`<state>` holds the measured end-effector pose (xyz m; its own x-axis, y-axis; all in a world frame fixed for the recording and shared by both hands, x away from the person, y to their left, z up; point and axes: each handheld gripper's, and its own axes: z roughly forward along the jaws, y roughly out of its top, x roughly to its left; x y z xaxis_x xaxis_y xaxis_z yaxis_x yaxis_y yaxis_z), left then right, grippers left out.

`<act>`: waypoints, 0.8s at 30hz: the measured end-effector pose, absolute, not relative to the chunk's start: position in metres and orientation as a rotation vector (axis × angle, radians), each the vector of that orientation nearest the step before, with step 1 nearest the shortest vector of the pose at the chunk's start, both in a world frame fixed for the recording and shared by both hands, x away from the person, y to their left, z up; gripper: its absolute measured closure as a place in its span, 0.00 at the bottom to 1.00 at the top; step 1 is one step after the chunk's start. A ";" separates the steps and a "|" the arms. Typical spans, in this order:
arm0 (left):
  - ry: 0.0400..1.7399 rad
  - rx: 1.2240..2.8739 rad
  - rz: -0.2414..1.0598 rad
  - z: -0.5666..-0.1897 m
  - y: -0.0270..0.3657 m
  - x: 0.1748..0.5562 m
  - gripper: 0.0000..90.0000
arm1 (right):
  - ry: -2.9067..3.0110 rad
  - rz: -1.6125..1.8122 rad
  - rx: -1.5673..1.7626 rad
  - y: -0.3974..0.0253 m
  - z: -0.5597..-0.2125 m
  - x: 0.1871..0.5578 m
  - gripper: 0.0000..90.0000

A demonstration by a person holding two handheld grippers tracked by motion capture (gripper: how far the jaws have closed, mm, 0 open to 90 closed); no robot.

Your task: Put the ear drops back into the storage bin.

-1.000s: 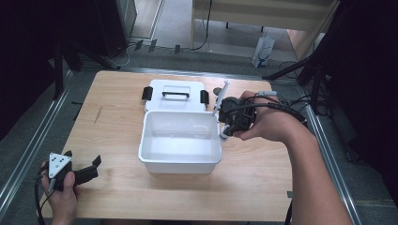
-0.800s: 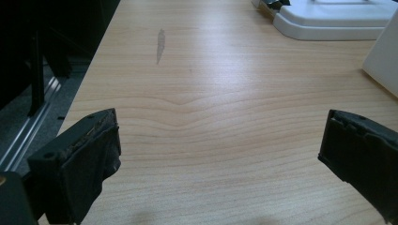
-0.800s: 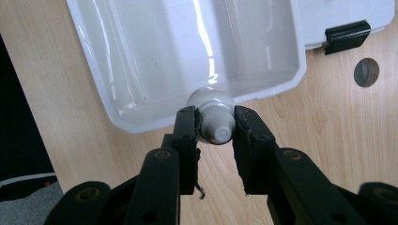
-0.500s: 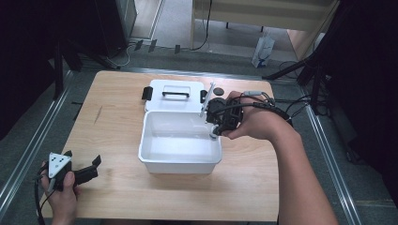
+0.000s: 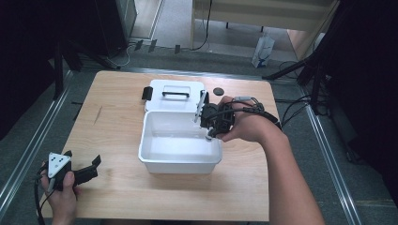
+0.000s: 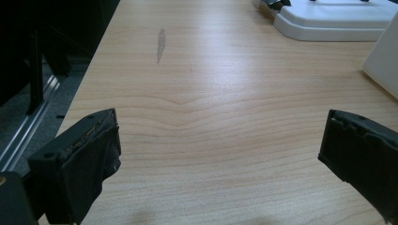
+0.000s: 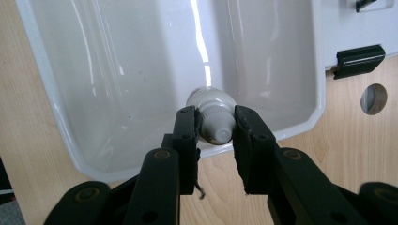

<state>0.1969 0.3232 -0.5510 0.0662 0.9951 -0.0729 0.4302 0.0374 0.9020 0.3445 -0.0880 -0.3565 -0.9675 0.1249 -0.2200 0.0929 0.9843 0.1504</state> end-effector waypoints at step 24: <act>1.484 1.525 0.867 -0.551 0.323 0.197 0.00 | 2.921 0.134 0.125 -0.090 -0.397 0.352 0.80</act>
<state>0.1969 0.3226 -0.5509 0.0688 0.9955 -0.0658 0.4319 0.0297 0.9014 0.3517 -0.0900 -0.3967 -0.9734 0.0938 -0.2088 0.0743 0.9923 0.0992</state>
